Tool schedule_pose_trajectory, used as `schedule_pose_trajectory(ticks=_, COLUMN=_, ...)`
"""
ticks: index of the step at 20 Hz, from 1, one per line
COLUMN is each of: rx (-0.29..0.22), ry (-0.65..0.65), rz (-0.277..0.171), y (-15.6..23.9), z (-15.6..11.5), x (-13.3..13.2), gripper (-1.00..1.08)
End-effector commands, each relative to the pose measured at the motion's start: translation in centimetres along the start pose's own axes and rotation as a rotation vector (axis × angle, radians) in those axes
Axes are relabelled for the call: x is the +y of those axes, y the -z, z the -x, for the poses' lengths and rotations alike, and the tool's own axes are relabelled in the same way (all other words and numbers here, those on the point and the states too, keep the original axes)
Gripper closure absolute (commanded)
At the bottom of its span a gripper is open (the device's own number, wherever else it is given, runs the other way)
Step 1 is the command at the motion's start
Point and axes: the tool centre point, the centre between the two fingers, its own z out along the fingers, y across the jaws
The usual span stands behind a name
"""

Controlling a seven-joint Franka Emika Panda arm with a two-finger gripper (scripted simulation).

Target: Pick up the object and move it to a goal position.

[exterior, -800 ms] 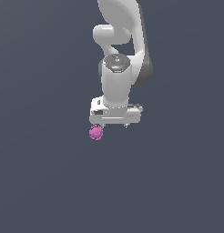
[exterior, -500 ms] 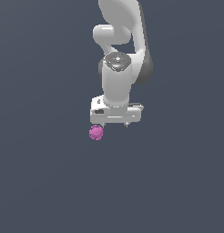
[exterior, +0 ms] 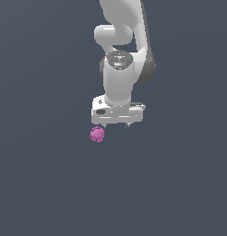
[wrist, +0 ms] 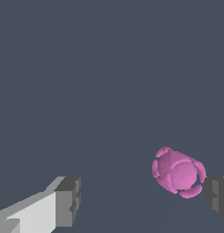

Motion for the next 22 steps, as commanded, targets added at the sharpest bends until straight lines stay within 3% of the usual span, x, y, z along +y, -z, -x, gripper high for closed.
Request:
schedule_pose_trajectory(ticks=1, rx=-0.002, ry=-0.023, rz=-0.001, y=-0.6, z=0.2, x=0.6, gripper=-0.92)
schedule_pose_trajectory(ticks=14, rx=-0.015, ry=-0.338, rz=-0.006, y=-7.6, z=4.0, x=8.2, gripper=-0.92)
schedule_pose_trajectory(ticks=22, rx=-0.018, ry=-0.397, rz=-0.004, y=-8.8, z=4.9, x=9.6, gripper=-0.92)
